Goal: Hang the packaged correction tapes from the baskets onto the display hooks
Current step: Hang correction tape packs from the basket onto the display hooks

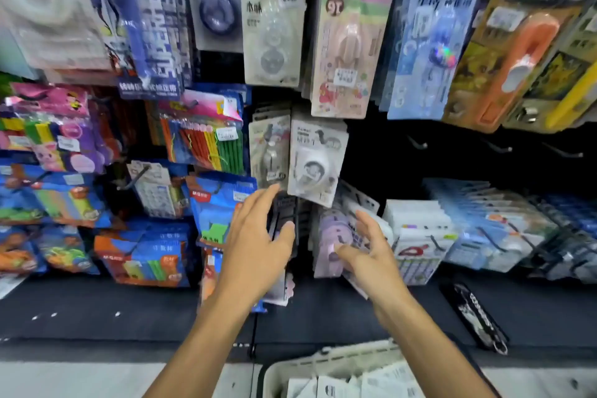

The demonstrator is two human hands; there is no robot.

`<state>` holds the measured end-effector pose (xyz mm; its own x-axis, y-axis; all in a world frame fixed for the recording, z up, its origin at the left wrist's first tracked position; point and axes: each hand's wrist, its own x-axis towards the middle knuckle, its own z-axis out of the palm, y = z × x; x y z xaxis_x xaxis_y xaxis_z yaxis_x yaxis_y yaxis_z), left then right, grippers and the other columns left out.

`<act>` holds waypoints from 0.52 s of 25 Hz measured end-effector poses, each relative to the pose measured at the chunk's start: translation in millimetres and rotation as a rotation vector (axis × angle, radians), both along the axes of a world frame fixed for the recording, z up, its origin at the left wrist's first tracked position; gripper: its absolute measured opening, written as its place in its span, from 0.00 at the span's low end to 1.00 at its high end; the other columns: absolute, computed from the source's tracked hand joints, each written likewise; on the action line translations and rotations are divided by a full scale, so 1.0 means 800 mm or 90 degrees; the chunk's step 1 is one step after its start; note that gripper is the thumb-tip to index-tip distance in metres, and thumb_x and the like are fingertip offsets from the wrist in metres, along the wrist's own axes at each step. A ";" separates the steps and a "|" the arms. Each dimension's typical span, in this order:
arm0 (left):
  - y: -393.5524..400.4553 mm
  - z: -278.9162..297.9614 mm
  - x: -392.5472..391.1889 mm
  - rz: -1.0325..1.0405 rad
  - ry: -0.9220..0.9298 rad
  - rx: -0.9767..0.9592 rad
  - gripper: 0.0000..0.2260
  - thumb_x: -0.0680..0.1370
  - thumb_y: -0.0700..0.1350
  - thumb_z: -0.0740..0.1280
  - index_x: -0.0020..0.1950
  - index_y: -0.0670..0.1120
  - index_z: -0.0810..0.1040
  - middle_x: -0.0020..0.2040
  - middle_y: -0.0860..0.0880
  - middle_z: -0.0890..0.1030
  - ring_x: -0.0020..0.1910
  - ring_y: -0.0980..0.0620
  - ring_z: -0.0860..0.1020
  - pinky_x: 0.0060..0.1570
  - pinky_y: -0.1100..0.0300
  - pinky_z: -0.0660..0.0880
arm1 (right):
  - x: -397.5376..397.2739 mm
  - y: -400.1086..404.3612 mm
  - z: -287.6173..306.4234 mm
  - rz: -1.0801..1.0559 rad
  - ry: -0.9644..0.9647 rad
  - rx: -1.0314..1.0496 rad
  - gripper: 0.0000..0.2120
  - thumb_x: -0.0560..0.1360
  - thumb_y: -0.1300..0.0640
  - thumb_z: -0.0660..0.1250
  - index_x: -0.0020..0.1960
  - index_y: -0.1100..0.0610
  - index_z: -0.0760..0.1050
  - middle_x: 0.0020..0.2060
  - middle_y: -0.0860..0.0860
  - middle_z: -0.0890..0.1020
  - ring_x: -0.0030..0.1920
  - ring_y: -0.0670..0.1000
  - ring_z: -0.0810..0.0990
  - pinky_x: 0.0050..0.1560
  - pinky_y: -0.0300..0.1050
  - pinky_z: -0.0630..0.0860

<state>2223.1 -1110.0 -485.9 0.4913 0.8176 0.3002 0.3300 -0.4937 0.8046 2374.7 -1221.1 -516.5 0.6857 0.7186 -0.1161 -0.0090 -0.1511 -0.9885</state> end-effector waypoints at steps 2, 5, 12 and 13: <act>-0.022 -0.043 0.008 -0.051 0.166 -0.025 0.24 0.79 0.49 0.68 0.75 0.54 0.70 0.72 0.51 0.73 0.72 0.48 0.69 0.71 0.52 0.67 | -0.003 -0.060 -0.078 -0.006 0.064 -0.116 0.18 0.80 0.64 0.67 0.66 0.49 0.74 0.58 0.43 0.80 0.51 0.47 0.82 0.47 0.43 0.79; -0.071 -0.131 0.023 -0.300 0.509 -0.022 0.21 0.79 0.50 0.67 0.72 0.53 0.72 0.69 0.47 0.77 0.68 0.44 0.75 0.65 0.50 0.73 | -0.009 -0.155 -0.191 0.018 0.053 -0.379 0.11 0.79 0.67 0.67 0.61 0.60 0.77 0.54 0.56 0.81 0.45 0.57 0.82 0.43 0.46 0.78; -0.131 -0.299 -0.003 -0.491 0.849 -0.144 0.26 0.80 0.45 0.65 0.78 0.54 0.66 0.75 0.46 0.71 0.69 0.44 0.73 0.62 0.56 0.73 | 0.017 -0.241 -0.298 0.329 -0.408 -0.621 0.28 0.79 0.62 0.65 0.77 0.50 0.65 0.74 0.51 0.71 0.69 0.54 0.74 0.68 0.46 0.69; -0.131 -0.306 -0.002 -0.482 0.852 -0.142 0.26 0.80 0.45 0.65 0.78 0.54 0.65 0.76 0.47 0.71 0.70 0.44 0.73 0.63 0.55 0.74 | 0.025 -0.247 -0.307 0.344 -0.487 -0.666 0.36 0.77 0.65 0.65 0.81 0.48 0.57 0.79 0.52 0.65 0.72 0.57 0.70 0.72 0.51 0.67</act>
<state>2221.1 -1214.6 -730.5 0.5963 0.2298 -0.7691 0.5798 -0.7860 0.2147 2394.9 -1418.5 -762.4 0.4918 0.7245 -0.4830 0.7681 -0.6222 -0.1512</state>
